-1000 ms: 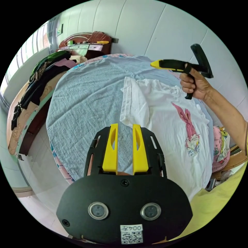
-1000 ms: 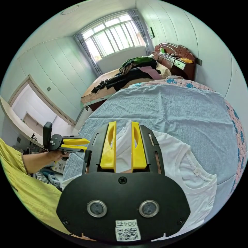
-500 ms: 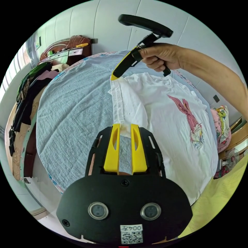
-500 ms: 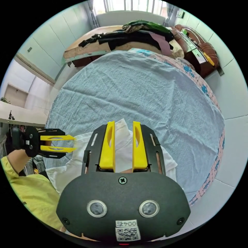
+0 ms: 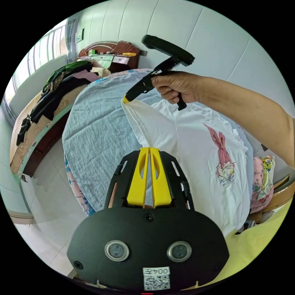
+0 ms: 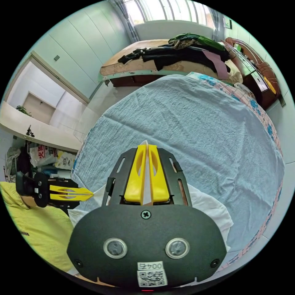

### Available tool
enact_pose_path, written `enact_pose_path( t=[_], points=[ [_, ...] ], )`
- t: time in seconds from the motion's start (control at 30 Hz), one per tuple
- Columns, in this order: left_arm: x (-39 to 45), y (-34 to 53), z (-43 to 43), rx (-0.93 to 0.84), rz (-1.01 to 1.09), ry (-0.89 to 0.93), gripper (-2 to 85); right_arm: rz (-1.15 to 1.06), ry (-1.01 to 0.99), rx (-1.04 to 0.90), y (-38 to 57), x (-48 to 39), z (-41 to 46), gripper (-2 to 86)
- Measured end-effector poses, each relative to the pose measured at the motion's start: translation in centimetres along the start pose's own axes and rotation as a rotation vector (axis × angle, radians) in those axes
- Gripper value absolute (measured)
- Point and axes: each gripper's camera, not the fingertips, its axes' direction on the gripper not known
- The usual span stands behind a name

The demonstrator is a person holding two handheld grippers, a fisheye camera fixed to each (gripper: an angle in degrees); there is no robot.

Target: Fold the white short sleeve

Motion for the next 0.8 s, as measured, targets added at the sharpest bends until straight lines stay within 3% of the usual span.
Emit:
enact_pose_path(
  t=[0.23, 0.5, 0.8],
  points=[
    [-1.4, 0.3, 2.5, -0.119, -0.049, -0.056, 1.6, -0.003, 0.081, 0.087, 0.3, -1.5, 1.4, 11.6],
    [-3.1, -1.4, -2.1, 0.066, -0.162, -0.138, 3.4, -0.042, 0.033, 0.391, 5.7, -0.3, -6.6, 14.1],
    [-0.3, -4.2, 2.5, -0.030, -0.028, -0.083, 5.4, -0.048, 0.059, 0.324, 4.4, 0.2, -7.2, 11.0]
  ],
)
